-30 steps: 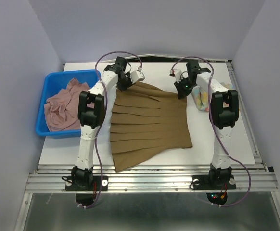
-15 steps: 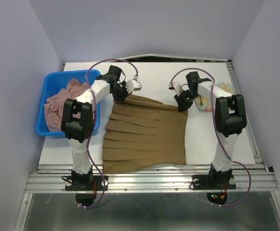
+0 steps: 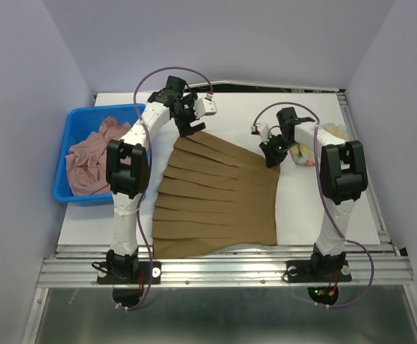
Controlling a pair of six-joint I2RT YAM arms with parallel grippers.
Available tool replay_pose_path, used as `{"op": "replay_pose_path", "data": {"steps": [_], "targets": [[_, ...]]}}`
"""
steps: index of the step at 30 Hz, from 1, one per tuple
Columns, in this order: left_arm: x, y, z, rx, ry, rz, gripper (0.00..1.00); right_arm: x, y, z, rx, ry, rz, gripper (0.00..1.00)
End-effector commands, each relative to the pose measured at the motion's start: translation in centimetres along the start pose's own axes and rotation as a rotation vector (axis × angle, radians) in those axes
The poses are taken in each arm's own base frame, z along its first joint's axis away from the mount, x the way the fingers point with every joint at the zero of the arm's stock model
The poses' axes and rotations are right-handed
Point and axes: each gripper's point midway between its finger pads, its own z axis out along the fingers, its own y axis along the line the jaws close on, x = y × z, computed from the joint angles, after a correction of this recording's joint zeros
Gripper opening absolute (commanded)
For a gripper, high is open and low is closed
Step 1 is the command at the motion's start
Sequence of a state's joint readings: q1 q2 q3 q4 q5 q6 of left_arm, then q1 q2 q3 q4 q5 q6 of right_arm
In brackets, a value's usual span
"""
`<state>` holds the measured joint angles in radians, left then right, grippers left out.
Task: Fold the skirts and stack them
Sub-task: Flatten the skirt out, then fold the skirt
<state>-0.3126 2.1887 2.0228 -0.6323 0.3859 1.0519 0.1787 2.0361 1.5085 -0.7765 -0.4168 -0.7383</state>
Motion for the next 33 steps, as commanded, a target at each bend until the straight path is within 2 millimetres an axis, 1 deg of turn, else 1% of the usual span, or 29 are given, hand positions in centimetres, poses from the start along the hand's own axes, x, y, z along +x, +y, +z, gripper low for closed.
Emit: {"op": "replay_pose_path", "data": {"steps": [1,2,4,7,8,10,11,12,13,14,15,16,17,18,19,20,21,22,23,25,27,29,30,31,32,33], "targets": [[0.8,-1.6,1.8,0.109,0.022,0.102,0.98,-1.9,-1.0,-1.2,0.055,-0.035,-0.069,0.01],[0.9,-1.5,2.6,0.115,0.02,0.111,0.98,-2.1,-0.7,-1.1,0.052,-0.033,-0.08,0.01],[0.5,-1.5,3.3,0.129,0.0,0.138,0.98,-2.0,-0.6,-1.1,0.051,-0.032,-0.087,0.01],[0.2,-0.9,4.8,0.118,-0.013,0.155,0.98,-1.8,-0.3,-1.1,0.056,-0.022,-0.121,0.01],[0.3,-0.5,5.6,0.109,-0.015,0.154,0.98,-2.1,0.1,-1.3,0.06,-0.027,-0.14,0.01],[0.6,-0.2,6.3,0.11,-0.006,0.153,0.98,-1.9,0.6,-1.3,0.059,-0.021,-0.172,0.01],[0.9,-0.4,6.8,0.117,0.006,0.15,0.98,-2.0,1.0,-1.1,0.057,-0.02,-0.188,0.01],[1.5,-0.5,7.4,0.132,0.027,0.151,0.98,-2.3,1.1,-1.4,0.07,-0.024,-0.212,0.01],[1.9,-0.8,7.7,0.145,0.043,0.157,0.98,-2.2,1.2,-1.5,0.073,-0.024,-0.212,0.01],[2.4,-1.2,8.0,0.16,0.061,0.162,0.98,-2.1,1.2,-1.4,0.073,-0.022,-0.215,0.01],[3.0,-2.1,8.5,0.194,0.083,0.158,0.98,-2.1,1.1,-1.4,0.075,-0.02,-0.218,0.01],[3.5,-2.6,8.7,0.215,0.099,0.174,0.98,-2.0,1.1,-1.3,0.077,-0.015,-0.223,0.01],[4.2,-3.8,8.6,0.261,0.121,0.168,0.98,-2.0,0.9,-1.3,0.08,-0.014,-0.228,0.01],[4.9,-4.7,9.0,0.3,0.137,0.186,0.98,-1.9,0.8,-1.2,0.085,-0.005,-0.231,0.01],[5.6,-5.3,8.9,0.326,0.164,0.19,0.98,-1.8,0.7,-1.2,0.088,-0.004,-0.234,0.01],[6.5,-6.8,8.7,0.385,0.198,0.186,0.97,-1.8,0.6,-1.1,0.089,-0.001,-0.234,0.01],[6.9,-7.5,8.7,0.412,0.211,0.184,0.97,-1.8,0.5,-1.2,0.095,0.0,-0.236,0.01],[6.8,-8.1,8.4,0.445,0.199,0.181,0.95,-1.9,0.4,-1.2,0.098,-0.003,-0.239,0.01],[7.4,-9.1,8.2,0.481,0.223,0.166,0.9,-2.0,0.4,-1.3,0.101,-0.004,-0.242,0.01],[6.9,-8.8,6.9,0.461,0.224,0.169,0.84,-2.0,0.3,-1.6,0.111,-0.006,-0.249,0.01],[7.0,-8.5,6.0,0.458,0.213,0.154,0.8,-2.2,0.3,-1.8,0.119,-0.011,-0.248,0.01],[8.0,-9.5,5.3,0.49,0.244,0.126,0.73,-2.1,0.6,-2.0,0.118,-0.014,-0.241,0.01],[8.1,-9.6,4.5,0.488,0.257,0.135,0.7,-2.3,0.7,-2.4,0.122,-0.024,-0.243,0.01],[8.7,-9.8,4.2,0.492,0.284,0.135,0.66,-2.4,0.8,-2.6,0.125,-0.031,-0.239,0.01],[8.9,-10.0,3.7,0.49,0.297,0.11,0.55,-2.2,1.0,-2.5,0.121,-0.032,-0.233,0.01],[8.9,-9.6,3.4,0.475,0.295,0.093,0.46,-2.3,1.0,-2.7,0.127,-0.037,-0.232,0.01]]}}
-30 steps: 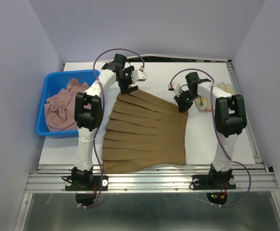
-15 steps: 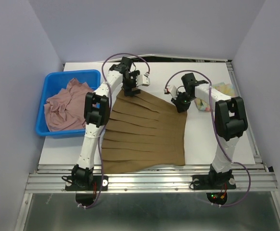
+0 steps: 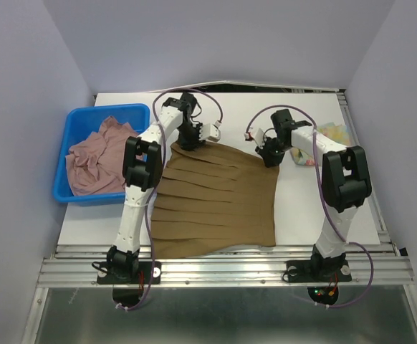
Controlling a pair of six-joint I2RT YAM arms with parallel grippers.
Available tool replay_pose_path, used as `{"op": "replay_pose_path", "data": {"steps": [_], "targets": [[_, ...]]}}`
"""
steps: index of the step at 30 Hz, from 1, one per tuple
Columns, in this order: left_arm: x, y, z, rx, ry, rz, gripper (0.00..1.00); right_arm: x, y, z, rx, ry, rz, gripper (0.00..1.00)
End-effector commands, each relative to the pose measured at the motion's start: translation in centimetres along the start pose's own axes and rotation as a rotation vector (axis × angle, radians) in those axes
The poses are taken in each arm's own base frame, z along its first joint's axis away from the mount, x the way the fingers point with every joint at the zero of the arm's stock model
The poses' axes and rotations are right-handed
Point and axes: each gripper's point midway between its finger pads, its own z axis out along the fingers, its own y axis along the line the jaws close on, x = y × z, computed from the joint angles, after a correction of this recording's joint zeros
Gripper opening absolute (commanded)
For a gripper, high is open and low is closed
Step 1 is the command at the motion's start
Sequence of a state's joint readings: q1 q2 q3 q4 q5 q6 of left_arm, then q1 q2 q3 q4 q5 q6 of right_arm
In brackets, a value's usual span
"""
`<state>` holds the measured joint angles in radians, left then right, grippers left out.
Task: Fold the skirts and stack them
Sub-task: Fold the skirt
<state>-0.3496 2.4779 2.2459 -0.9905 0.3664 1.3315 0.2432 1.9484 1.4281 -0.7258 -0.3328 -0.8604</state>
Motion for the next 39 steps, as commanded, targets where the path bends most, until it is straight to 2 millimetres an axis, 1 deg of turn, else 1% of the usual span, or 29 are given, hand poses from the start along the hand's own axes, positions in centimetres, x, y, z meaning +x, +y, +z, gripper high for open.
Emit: {"op": "replay_pose_path", "data": {"steps": [1,2,4,6,7,9,10,13,14,16,17,19,21,22,23,26,27,28,29,30,31,32,33,34,35,36,37,38,39], "targets": [[2.5,-3.5,-1.5,0.108,0.066,-0.105,0.33,-1.8,-0.6,-2.4,0.08,-0.066,-0.021,0.01],[2.3,-2.7,-2.0,0.074,0.048,-0.119,0.11,-1.8,-0.6,-2.5,0.086,-0.07,-0.016,0.01],[2.2,-0.1,-4.0,-0.033,0.013,-0.191,0.0,-2.1,-1.1,-2.5,0.109,-0.076,0.015,0.01],[1.7,3.5,-6.0,-0.187,-0.024,-0.21,0.0,-2.5,-2.0,-2.7,0.146,-0.081,0.049,0.01],[2.1,5.0,-6.9,-0.264,-0.021,-0.28,0.0,-2.7,-3.1,-2.6,0.185,-0.099,0.089,0.01],[1.2,9.1,-9.3,-0.45,-0.07,-0.296,0.0,-3.1,-4.8,-2.8,0.238,-0.117,0.126,0.01],[0.9,11.8,-11.4,-0.58,-0.095,-0.336,0.0,-3.5,-6.8,-3.0,0.306,-0.135,0.157,0.01],[0.2,15.1,-14.5,-0.747,-0.14,-0.372,0.0,-4.0,-10.7,-3.9,0.406,-0.164,0.239,0.01],[-0.2,16.8,-16.8,-0.846,-0.165,-0.383,0.0,-5.1,-12.6,-4.7,0.442,-0.196,0.252,0.01],[-0.5,18.0,-19.2,-0.941,-0.181,-0.395,0.0,-5.5,-15.0,-6.3,0.486,-0.23,0.282,0.01],[-1.3,18.4,-21.2,-0.986,-0.208,-0.382,0.0,-6.8,-15.8,-7.5,0.511,-0.264,0.27,0.01],[-1.9,18.2,-23.0,-1.022,-0.233,-0.384,0.0,-7.4,-16.5,-8.9,0.532,-0.291,0.266,0.01],[-2.9,17.0,-25.3,-1.032,-0.264,-0.373,0.0,-7.9,-16.1,-9.8,0.527,-0.306,0.225,0.01],[-3.2,16.3,-25.7,-1.024,-0.274,-0.368,0.0,-8.0,-15.9,-11.3,0.538,-0.326,0.196,0.01],[-3.4,15.5,-26.2,-1.014,-0.28,-0.364,0.0,-8.0,-15.4,-11.6,0.534,-0.328,0.177,0.01],[-3.7,11.3,-26.0,-0.954,-0.25,-0.341,0.0,-7.4,-13.1,-12.3,0.512,-0.332,0.091,0.01],[-3.9,8.4,-24.9,-0.908,-0.225,-0.329,0.0,-6.1,-11.5,-10.9,0.466,-0.311,0.078,0.01],[-4.0,7.1,-24.4,-0.894,-0.215,-0.322,0.0,-5.8,-10.9,-10.9,0.46,-0.309,0.058,0.01],[-3.4,4.3,-23.2,-0.86,-0.189,-0.322,0.0,-5.7,-10.3,-11.7,0.472,-0.314,0.015,0.01],[-3.2,2.7,-22.3,-0.841,-0.176,-0.321,0.0,-5.3,-9.6,-11.6,0.465,-0.312,-0.002,0.01],[-4.0,1.1,-21.4,-0.822,-0.178,-0.321,0.0,-3.9,-8.4,-10.2,0.433,-0.288,-0.023,0.01],[-3.9,-0.5,-20.1,-0.793,-0.169,-0.329,0.0,-3.3,-7.8,-9.8,0.423,-0.279,-0.037,0.01],[-3.2,-3.3,-18.2,-0.743,-0.147,-0.346,0.0,-3.0,-7.0,-10.0,0.419,-0.283,-0.053,0.01],[-3.1,-4.7,-16.9,-0.716,-0.141,-0.361,0.0,-2.3,-6.2,-9.5,0.404,-0.278,-0.057,0.01],[-3.9,-6.6,-15.3,-0.678,-0.142,-0.375,0.0,-0.7,-5.2,-7.8,0.388,-0.254,-0.072,0.01],[-3.0,-9.0,-12.8,-0.632,-0.116,-0.395,0.0,-0.1,-4.6,-7.5,0.39,-0.249,-0.078,0.01],[-2.5,-10.0,-11.8,-0.633,-0.093,-0.418,0.0,0.2,-5.0,-7.2,0.422,-0.256,-0.089,0.01],[-2.3,-12.0,-9.3,-0.592,-0.087,-0.45,0.0,1.8,-4.0,-5.6,0.405,-0.235,-0.077,0.01],[-2.0,-12.9,-8.1,-0.578,-0.073,-0.467,0.0,1.9,-3.8,-5.0,0.411,-0.238,-0.083,0.01]]}}
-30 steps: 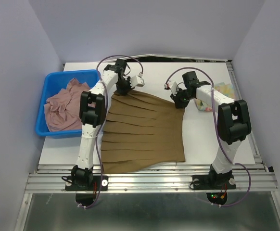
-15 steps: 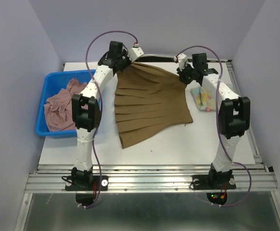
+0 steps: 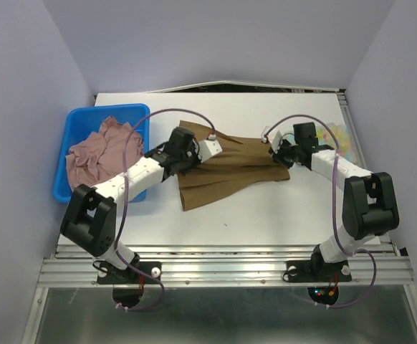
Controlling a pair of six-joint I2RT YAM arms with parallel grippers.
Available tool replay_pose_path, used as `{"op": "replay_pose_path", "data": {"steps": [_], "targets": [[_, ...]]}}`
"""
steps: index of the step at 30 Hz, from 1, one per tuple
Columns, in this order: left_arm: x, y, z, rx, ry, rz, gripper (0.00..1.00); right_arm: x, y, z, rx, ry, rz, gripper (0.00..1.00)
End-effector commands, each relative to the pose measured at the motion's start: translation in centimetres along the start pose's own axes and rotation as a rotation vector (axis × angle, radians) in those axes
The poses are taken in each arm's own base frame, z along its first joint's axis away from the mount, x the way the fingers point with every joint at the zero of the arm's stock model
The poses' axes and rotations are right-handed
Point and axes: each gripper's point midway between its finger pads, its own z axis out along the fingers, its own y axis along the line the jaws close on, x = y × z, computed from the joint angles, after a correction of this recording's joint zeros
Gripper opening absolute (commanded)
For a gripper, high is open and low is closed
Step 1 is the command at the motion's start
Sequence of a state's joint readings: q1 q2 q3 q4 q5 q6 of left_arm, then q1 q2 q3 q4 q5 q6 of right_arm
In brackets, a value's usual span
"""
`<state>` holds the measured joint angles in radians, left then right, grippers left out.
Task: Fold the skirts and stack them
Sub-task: Fold the skirt
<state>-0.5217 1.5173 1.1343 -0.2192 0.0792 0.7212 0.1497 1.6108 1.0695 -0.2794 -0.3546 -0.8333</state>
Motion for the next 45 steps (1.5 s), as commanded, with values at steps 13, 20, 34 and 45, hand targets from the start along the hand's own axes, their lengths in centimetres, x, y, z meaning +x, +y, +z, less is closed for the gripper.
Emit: {"op": "replay_pose_path", "data": {"steps": [13,20,34,45], "targets": [[9.6,-9.7,2.9,0.107,0.251,-0.142,0.02,4.6,2.7,0.6,0.053,0.012,-0.068,0.01],[3.1,-8.7,-1.7,0.171,0.033,-0.176,0.13,0.2,1.2,-3.0,0.093,-0.078,-0.074,0.05],[4.4,-16.0,-2.2,0.406,0.087,-0.123,0.0,5.2,3.2,-2.4,0.095,0.029,-0.307,0.01],[10.0,-17.8,1.8,0.409,0.367,-0.081,0.07,9.7,6.6,0.4,-0.08,0.176,-0.271,0.01]]}}
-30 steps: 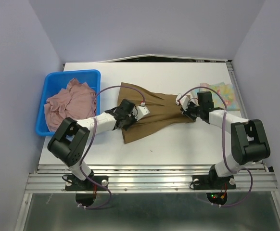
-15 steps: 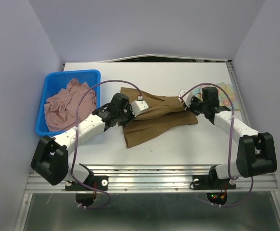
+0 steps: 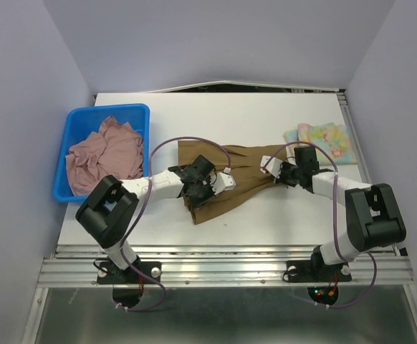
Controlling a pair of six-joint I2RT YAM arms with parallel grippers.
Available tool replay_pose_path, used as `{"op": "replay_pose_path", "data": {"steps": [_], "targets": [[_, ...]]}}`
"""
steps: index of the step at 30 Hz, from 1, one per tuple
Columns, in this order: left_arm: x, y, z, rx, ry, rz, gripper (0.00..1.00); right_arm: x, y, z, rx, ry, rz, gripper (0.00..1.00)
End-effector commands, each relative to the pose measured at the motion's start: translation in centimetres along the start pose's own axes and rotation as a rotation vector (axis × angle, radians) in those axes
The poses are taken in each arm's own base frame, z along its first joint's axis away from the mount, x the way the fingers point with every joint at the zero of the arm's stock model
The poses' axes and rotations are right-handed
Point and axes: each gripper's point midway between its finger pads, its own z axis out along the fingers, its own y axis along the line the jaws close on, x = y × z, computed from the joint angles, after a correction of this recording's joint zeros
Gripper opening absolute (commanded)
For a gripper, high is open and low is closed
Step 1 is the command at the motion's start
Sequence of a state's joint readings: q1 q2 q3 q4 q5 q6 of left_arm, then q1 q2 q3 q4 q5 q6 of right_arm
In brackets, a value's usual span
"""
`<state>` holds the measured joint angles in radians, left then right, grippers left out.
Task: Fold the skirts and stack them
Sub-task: Fold the skirt
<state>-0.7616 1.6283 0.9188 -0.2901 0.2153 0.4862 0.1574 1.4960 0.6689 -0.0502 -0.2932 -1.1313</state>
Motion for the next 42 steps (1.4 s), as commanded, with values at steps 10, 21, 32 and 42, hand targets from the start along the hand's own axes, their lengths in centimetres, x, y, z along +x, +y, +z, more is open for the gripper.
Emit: {"op": "replay_pose_path", "data": {"steps": [10,21,32,42], "targets": [[3.8,14.6,-4.2,-0.24,0.093,-0.083,0.11,-2.3,9.6,-0.5,-0.332,0.094,0.038,0.01],[-0.5,12.1,-9.9,-0.265,-0.165,-0.194,0.62,-6.3,10.7,-1.2,-0.425,0.078,0.166,0.1],[-0.9,10.7,-9.5,-0.242,-0.258,-0.285,0.98,-11.0,7.1,-3.4,-0.363,-0.007,0.281,0.26],[-0.9,8.9,-9.6,-0.181,-0.294,-0.324,0.77,-14.4,3.7,-5.7,-0.382,-0.126,0.384,0.51]]}}
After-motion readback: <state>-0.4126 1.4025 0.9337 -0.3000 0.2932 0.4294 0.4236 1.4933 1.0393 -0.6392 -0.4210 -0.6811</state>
